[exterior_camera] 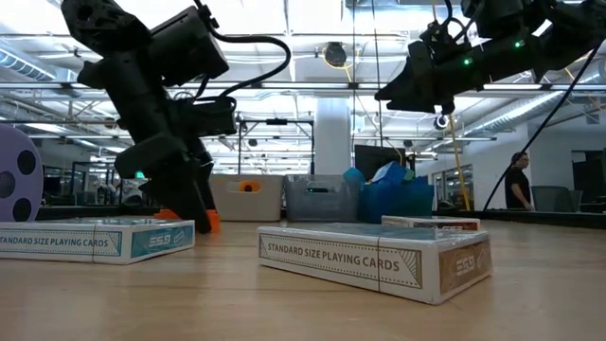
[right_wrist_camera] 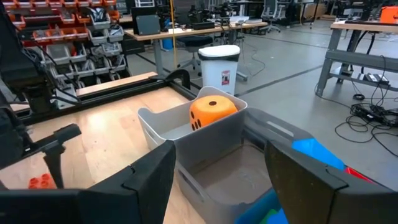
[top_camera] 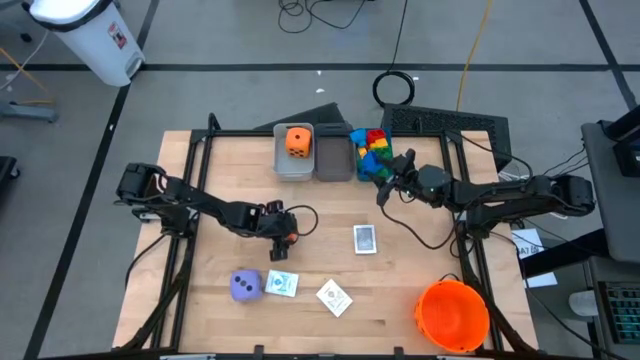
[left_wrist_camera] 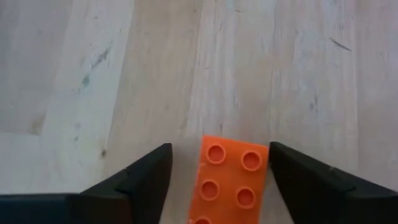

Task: Pick & Place Toys
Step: Put the orange game piece into the blue bin

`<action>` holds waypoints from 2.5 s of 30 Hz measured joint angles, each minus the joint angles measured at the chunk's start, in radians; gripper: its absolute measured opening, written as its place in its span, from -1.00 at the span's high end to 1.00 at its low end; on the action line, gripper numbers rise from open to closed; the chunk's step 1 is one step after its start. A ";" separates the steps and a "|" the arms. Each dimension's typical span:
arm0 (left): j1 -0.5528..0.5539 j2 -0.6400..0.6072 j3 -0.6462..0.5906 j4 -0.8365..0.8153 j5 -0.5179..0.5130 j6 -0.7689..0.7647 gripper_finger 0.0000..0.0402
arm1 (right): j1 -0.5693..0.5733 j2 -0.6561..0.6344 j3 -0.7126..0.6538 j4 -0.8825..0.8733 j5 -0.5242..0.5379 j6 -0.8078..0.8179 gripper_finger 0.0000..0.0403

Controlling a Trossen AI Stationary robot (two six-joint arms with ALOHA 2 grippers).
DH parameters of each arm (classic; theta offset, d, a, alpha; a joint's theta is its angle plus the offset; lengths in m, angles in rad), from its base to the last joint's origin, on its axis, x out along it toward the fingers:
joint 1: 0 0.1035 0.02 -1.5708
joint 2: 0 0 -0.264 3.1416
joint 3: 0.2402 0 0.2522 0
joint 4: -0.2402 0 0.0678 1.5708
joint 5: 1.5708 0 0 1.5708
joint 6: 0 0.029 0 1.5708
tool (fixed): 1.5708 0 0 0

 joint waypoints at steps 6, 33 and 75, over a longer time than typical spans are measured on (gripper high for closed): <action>0.001 0.000 0.000 -0.002 0.044 -0.010 0.20 | 0.001 0.000 0.000 -0.003 -0.001 0.011 -0.18; -0.044 -0.047 0.095 0.893 -0.058 0.280 0.26 | 0.236 0.388 0.032 0.490 -0.281 -0.256 -0.30; -0.131 -0.280 0.094 0.496 -0.204 0.266 -0.13 | 0.197 0.424 0.267 0.072 -0.315 -0.123 0.33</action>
